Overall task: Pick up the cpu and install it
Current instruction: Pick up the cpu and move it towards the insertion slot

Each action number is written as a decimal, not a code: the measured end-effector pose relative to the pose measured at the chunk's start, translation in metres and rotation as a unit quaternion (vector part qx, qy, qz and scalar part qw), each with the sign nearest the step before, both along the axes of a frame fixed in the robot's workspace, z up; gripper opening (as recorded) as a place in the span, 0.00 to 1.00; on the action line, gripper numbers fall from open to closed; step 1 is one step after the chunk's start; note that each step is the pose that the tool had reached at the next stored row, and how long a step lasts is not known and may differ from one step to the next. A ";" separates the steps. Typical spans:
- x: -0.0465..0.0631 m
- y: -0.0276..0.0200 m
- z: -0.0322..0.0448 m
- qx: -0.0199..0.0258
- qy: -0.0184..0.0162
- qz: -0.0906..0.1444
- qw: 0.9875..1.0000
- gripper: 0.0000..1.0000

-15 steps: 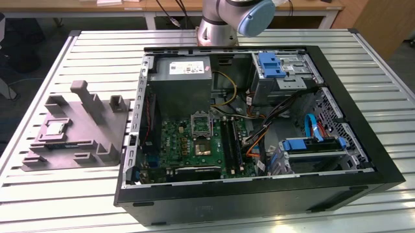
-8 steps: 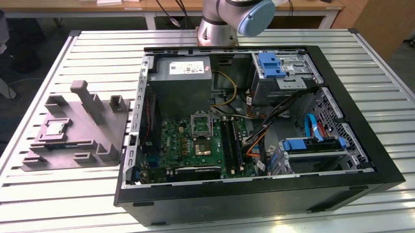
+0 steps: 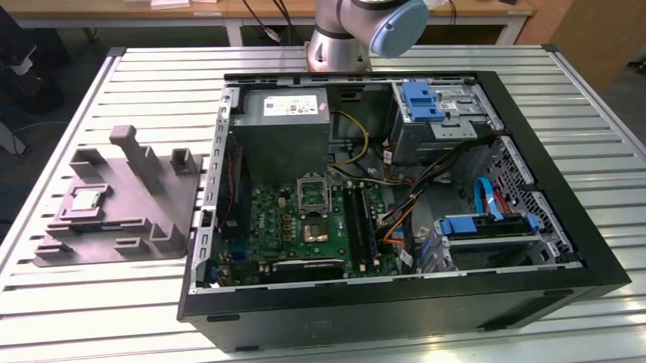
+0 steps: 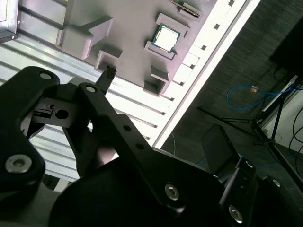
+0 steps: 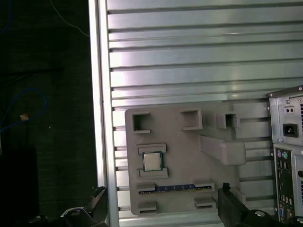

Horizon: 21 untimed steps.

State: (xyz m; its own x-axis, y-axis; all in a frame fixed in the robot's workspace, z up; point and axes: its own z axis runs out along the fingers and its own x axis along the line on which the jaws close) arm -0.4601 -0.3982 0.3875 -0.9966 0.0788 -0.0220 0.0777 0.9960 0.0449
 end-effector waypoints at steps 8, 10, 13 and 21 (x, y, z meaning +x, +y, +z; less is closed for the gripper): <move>0.000 0.0000 0.0000 0.000 0.000 0.000 1.000 0.97; 0.000 0.0000 0.0000 0.000 0.000 0.000 1.000 0.90; 0.000 0.0000 0.0000 0.000 0.000 0.000 1.000 0.90; 0.000 0.0000 0.0000 0.000 0.000 0.000 1.000 0.99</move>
State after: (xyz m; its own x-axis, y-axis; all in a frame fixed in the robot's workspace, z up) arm -0.4601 -0.3982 0.3875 -0.9967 0.0787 -0.0218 0.0777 0.9960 0.0449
